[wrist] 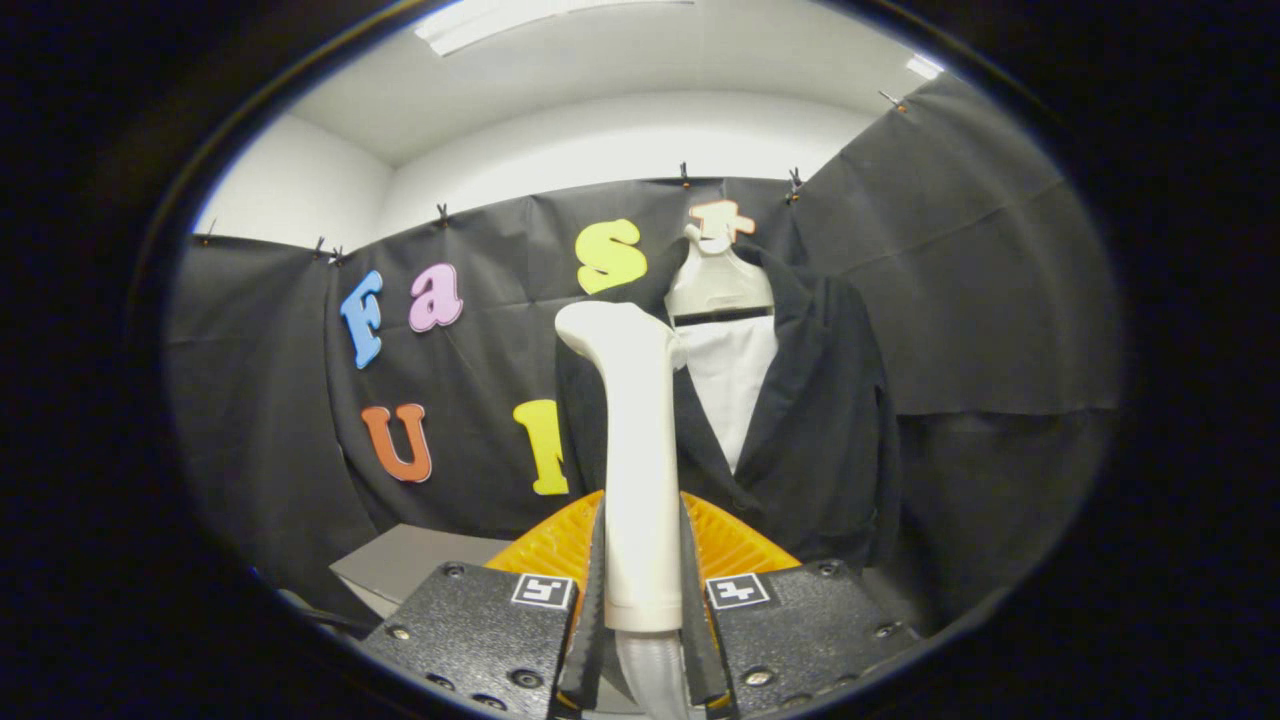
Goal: Iron the clothes twice with a garment steamer, once on the left side and once on the right side.
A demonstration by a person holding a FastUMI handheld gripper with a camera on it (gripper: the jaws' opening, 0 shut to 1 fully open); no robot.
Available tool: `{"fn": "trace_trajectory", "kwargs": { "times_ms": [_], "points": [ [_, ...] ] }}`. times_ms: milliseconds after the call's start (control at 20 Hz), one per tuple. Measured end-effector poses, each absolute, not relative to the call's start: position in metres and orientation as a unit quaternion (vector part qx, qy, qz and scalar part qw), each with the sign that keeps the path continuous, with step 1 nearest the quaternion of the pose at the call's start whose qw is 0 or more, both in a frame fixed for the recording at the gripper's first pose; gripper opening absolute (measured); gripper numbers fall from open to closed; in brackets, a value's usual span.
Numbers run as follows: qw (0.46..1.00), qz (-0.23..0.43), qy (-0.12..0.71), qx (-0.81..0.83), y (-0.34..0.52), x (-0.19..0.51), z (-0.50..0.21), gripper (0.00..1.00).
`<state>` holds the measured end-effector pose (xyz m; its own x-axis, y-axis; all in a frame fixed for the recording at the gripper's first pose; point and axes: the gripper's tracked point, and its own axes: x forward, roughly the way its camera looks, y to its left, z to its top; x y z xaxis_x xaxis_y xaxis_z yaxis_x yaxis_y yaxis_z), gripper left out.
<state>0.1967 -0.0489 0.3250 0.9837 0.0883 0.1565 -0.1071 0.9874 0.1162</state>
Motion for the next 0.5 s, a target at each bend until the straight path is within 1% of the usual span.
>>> {"fn": "trace_trajectory", "kwargs": {
  "times_ms": [200, 500],
  "points": [
    [0.994, 0.054, -0.079, 0.052, -0.048, 0.221, 0.329, 0.35],
    [0.996, 0.050, -0.058, 0.046, -0.044, 0.242, 0.312, 0.35]
  ]
}}
